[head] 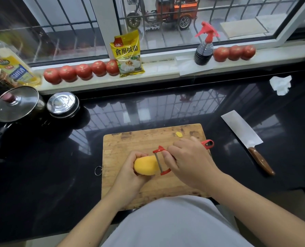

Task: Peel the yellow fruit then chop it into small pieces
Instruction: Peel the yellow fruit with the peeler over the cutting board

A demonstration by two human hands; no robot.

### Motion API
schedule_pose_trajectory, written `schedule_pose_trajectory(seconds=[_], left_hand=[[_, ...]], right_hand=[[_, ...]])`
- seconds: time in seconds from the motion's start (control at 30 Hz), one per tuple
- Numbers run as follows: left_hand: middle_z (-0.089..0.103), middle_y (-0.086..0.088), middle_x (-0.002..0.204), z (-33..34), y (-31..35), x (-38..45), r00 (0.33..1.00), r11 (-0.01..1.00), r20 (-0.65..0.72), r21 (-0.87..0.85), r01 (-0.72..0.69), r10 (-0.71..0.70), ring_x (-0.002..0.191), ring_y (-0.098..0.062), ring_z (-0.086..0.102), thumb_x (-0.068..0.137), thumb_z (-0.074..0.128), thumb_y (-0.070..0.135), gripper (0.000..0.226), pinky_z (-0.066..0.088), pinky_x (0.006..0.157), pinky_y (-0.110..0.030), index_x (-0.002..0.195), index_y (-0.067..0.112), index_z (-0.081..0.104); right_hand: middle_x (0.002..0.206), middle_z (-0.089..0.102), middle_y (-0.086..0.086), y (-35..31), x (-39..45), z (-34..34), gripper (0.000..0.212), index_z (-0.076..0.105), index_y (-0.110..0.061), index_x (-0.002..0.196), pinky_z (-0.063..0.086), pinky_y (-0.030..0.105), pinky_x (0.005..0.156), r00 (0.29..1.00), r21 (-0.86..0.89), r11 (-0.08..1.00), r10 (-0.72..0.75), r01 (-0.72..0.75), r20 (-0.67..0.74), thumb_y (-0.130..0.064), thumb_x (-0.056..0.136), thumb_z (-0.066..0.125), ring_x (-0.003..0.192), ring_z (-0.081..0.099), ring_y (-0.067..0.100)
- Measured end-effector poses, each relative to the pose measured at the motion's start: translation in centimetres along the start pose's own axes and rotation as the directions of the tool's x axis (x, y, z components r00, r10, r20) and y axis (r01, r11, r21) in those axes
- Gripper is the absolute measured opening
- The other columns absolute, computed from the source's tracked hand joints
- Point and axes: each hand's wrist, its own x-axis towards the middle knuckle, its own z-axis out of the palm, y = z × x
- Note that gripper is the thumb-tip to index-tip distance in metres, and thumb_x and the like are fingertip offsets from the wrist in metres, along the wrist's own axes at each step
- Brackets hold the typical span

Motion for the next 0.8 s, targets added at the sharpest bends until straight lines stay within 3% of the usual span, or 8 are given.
schedule_pose_trajectory(seconds=[0.27,0.47,0.6,0.7,0.8], left_hand=[[0.067,0.019,0.113,-0.6,0.3,-0.2,0.999,0.999,-0.008,0.014,-0.048,0.048,0.104,-0.005,0.064,0.076,0.086,-0.007,0.051,0.055,0.08,-0.021,0.111,0.022,0.062],[0.07,0.011,0.12,-1.2,-0.2,-0.7,0.998,0.998,0.039,-0.042,-0.037,0.039,0.113,-0.013,0.066,0.07,0.09,-0.009,0.051,0.058,0.077,-0.024,0.107,0.015,0.064],[0.069,0.015,0.121,-1.4,0.0,-0.8,0.999,0.997,0.034,-0.07,-0.036,0.039,0.114,-0.005,0.064,0.069,0.087,-0.015,0.055,0.059,0.076,-0.024,0.108,0.015,0.063],[0.069,0.017,0.117,-1.3,0.3,-0.6,1.0,0.996,0.015,-0.086,-0.003,0.004,0.107,-0.003,0.065,0.071,0.086,-0.013,0.056,0.058,0.076,-0.024,0.11,0.02,0.063],[0.067,0.017,0.109,-1.0,0.2,-0.6,0.998,0.996,0.005,-0.067,0.059,-0.059,0.095,-0.005,0.066,0.076,0.088,-0.002,0.053,0.058,0.073,-0.026,0.112,0.025,0.06]], right_hand=[[0.06,0.046,-0.01,-0.8,0.7,0.4,0.047,0.051,-0.023,0.067,0.044,0.035,0.065,0.999,-0.069,0.996,-0.051,0.052,0.019,-0.041,0.106,0.035,0.058,0.043,0.013],[0.059,0.044,-0.011,1.4,0.5,1.9,0.046,0.049,-0.024,0.066,0.037,0.032,0.064,0.996,-0.105,0.992,-0.069,0.075,0.056,-0.041,0.106,0.034,0.057,0.04,0.013],[0.072,0.059,-0.011,4.9,-0.4,4.0,0.05,0.056,-0.03,0.076,0.046,0.037,0.082,0.931,-0.276,0.956,0.186,-0.098,0.314,-0.048,0.106,0.021,0.07,0.054,0.014],[0.082,0.065,-0.01,5.8,-1.2,4.7,0.053,0.062,-0.03,0.086,0.045,0.038,0.083,0.91,-0.34,0.913,0.322,-0.225,0.263,-0.051,0.107,0.017,0.079,0.057,0.017],[0.076,0.062,-0.01,5.4,-1.4,4.4,0.058,0.061,-0.029,0.081,0.045,0.038,0.079,0.922,-0.282,0.924,0.323,-0.259,0.214,-0.05,0.106,0.013,0.074,0.055,0.016]])
